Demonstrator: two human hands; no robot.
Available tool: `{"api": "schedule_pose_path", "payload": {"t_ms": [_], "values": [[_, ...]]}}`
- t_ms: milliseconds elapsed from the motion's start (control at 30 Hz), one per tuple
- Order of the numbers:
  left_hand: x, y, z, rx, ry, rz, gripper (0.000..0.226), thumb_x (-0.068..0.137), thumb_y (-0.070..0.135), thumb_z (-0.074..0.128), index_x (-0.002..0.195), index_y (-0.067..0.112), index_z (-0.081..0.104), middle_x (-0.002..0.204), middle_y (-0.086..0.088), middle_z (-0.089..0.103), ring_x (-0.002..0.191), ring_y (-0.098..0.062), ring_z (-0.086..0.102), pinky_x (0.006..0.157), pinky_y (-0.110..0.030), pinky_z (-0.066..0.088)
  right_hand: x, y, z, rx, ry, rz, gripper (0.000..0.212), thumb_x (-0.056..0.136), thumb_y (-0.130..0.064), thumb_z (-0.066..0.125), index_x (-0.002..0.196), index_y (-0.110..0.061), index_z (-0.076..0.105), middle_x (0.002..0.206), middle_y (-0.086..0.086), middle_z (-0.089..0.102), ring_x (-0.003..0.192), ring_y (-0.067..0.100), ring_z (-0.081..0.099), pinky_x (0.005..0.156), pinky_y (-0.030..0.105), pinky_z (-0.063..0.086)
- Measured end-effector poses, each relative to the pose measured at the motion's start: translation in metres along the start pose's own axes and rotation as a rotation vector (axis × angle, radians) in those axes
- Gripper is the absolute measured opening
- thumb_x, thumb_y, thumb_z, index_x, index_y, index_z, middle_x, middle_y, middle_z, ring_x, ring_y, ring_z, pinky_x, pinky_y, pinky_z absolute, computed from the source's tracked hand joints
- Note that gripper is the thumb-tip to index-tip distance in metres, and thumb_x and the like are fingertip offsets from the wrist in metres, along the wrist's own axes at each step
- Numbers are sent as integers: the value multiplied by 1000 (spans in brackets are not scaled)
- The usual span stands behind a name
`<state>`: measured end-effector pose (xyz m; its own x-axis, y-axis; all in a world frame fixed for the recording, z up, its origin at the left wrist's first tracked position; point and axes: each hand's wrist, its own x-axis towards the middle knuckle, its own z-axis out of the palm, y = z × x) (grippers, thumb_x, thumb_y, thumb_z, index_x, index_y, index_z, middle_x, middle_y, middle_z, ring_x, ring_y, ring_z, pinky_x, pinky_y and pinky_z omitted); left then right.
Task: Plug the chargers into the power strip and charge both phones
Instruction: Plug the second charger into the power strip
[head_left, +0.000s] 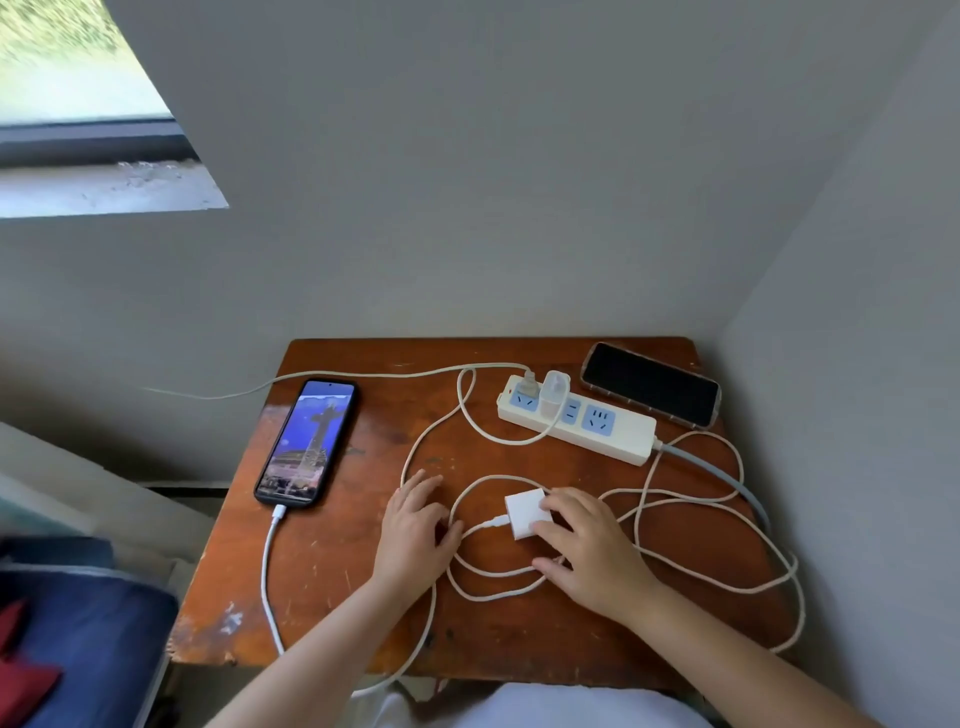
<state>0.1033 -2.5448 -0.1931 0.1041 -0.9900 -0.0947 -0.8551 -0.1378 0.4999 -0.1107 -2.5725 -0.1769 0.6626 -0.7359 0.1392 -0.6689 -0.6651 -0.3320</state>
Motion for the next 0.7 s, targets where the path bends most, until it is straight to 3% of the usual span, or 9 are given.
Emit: {"api": "schedule_pose_path", "payload": {"t_ms": [100,167,233,333,500,600,700], "values": [[2,19,-7,-78,40,-85,17,87,21,57,82,8,67,101,-4,60,106,-22,46,85,-26,37,-16,0,3,-50,24,12,30,46,-31,89,69,-22,73,82,0,69,82,18,66,70,32,55],[7,33,-17,-352,-89,-228,22,90,22,51,74,15,62,74,1,56,76,-17,53,61,-21,41,-23,1,7,-33,52,33,28,45,-30,89,66,-23,72,78,-1,68,84,13,57,69,30,54],[11,45,-26,-663,-232,-328,28,93,18,44,71,20,62,68,0,57,64,-11,53,54,-14,43,-28,4,10,-28,109,35,26,47,-25,89,65,-22,71,74,-2,66,84,10,44,71,29,51],[15,52,-33,-748,-403,-225,35,94,3,35,86,20,64,94,3,63,89,-8,58,74,-13,47,-31,4,10,4,183,64,23,51,-11,88,64,-18,70,69,0,66,81,9,41,73,28,44],[20,56,-31,-593,-530,-36,40,88,2,32,115,19,55,130,1,43,121,-13,35,103,-27,28,-33,6,1,67,298,205,25,53,0,86,68,-12,70,71,3,68,81,11,53,69,27,47],[19,48,-17,-215,-525,106,47,87,1,36,129,21,45,144,-2,32,133,-19,21,110,-35,18,-30,8,-2,110,340,286,26,55,9,82,73,-6,70,72,8,69,79,15,59,68,22,46],[13,46,-5,33,-418,212,51,90,19,50,137,26,31,143,-2,36,131,-21,26,106,-32,26,-26,6,-1,175,350,304,23,60,15,76,76,1,69,74,15,68,82,13,51,79,24,41]]}}
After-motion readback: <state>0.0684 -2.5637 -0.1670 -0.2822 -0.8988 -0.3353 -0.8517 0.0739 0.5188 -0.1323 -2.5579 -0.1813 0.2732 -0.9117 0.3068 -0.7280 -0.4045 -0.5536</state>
